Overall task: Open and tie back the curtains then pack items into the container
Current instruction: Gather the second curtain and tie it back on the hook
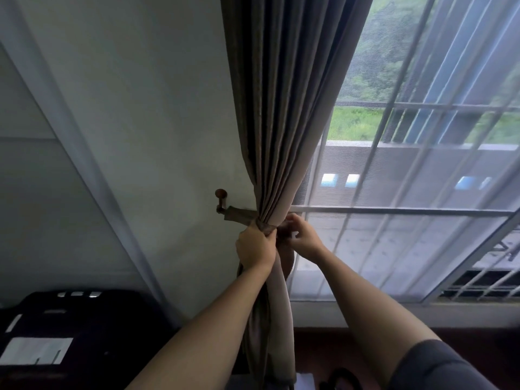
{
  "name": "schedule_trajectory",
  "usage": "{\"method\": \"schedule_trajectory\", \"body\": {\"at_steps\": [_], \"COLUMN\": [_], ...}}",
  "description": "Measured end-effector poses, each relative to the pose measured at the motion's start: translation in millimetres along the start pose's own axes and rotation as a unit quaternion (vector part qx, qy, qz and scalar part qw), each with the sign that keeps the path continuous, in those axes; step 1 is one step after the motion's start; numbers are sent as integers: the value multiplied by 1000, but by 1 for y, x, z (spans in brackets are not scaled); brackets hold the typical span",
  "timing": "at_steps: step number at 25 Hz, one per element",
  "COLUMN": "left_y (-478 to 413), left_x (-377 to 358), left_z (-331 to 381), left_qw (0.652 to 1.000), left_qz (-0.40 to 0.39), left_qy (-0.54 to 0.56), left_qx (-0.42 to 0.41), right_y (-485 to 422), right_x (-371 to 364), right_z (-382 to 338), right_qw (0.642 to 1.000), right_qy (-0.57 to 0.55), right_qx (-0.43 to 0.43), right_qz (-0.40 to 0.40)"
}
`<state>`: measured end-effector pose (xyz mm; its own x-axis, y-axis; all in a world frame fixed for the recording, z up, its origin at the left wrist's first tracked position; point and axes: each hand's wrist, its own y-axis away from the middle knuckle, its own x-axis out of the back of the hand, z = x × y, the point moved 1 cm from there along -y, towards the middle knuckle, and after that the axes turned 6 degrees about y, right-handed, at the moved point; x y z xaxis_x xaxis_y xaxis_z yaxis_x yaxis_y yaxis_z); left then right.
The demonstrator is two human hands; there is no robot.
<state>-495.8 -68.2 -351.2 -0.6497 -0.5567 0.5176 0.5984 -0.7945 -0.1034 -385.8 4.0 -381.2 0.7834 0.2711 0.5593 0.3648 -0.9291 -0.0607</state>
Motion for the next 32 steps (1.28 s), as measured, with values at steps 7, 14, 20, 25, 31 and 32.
{"method": "schedule_trajectory", "body": {"at_steps": [7, 14, 20, 25, 31, 32], "left_y": [-7, -13, -21, -36, -57, -59], "left_x": [3, 11, 19, 18, 23, 25], "left_z": [-4, -7, -1, 3, 19, 24], "left_qw": [999, 998, 995, 992, 978, 973], "left_qz": [-31, -48, -77, -121, -197, -213], "left_qy": [2, 31, 57, 33, -56, -78], "left_qx": [-6, -25, 2, 2, -23, -45], "right_y": [-24, -31, -23, -6, -5, -6], "right_x": [29, -3, -24, -23, -44, -49], "right_z": [-4, -18, -10, -18, -11, -11], "right_qw": [974, 983, 975, 987, 976, 974], "right_qy": [208, 2, -178, -141, -190, -208], "right_qx": [46, -69, -55, -5, -1, -2], "right_qz": [-79, 170, 122, -79, -104, -89]}}
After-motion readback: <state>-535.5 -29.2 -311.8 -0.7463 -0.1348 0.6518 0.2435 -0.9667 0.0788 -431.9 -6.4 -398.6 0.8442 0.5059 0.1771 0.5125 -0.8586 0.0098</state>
